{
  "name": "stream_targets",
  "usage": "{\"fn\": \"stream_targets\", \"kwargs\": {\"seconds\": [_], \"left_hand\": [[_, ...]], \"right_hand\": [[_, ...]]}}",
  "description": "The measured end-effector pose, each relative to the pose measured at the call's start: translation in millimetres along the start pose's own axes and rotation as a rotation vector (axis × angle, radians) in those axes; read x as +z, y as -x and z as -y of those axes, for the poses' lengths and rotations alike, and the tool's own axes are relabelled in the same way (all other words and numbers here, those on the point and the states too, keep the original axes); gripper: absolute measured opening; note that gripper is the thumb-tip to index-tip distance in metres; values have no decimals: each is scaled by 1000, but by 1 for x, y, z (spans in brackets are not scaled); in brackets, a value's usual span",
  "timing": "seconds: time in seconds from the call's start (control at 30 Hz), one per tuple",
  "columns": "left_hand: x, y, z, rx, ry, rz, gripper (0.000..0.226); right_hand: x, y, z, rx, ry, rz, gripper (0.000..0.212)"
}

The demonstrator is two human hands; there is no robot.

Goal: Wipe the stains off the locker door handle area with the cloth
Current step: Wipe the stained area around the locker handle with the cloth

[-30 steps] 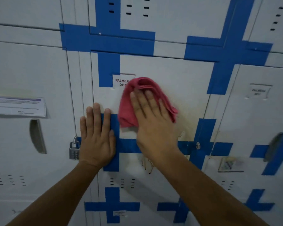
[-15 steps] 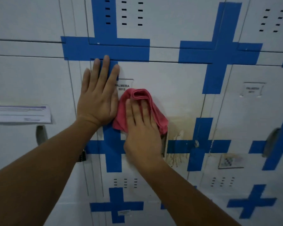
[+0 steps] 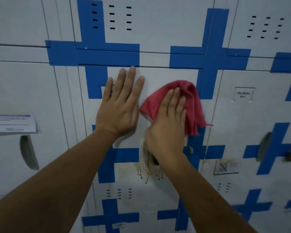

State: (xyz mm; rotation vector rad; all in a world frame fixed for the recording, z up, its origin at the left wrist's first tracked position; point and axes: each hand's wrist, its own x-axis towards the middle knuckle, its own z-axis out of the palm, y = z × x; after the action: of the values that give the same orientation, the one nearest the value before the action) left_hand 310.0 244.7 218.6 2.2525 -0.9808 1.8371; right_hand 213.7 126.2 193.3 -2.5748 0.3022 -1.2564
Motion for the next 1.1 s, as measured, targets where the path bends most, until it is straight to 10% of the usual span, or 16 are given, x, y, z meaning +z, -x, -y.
{"fn": "stream_targets", "kwargs": {"seconds": [0.27, 0.53, 0.83, 1.1], "left_hand": [[0, -1, 1, 5, -12, 12, 66], [-2, 0, -2, -6, -21, 17, 68], [2, 0, 0, 17, -6, -31, 65], [2, 1, -1, -3, -5, -27, 66]], "right_hand": [[-10, 1, -49, -367, 108, 55, 88], [-24, 0, -53, 34, 51, 92, 102], [-12, 2, -39, -271, 86, 134, 98], [-20, -2, -23, 148, 3, 101, 98]]}}
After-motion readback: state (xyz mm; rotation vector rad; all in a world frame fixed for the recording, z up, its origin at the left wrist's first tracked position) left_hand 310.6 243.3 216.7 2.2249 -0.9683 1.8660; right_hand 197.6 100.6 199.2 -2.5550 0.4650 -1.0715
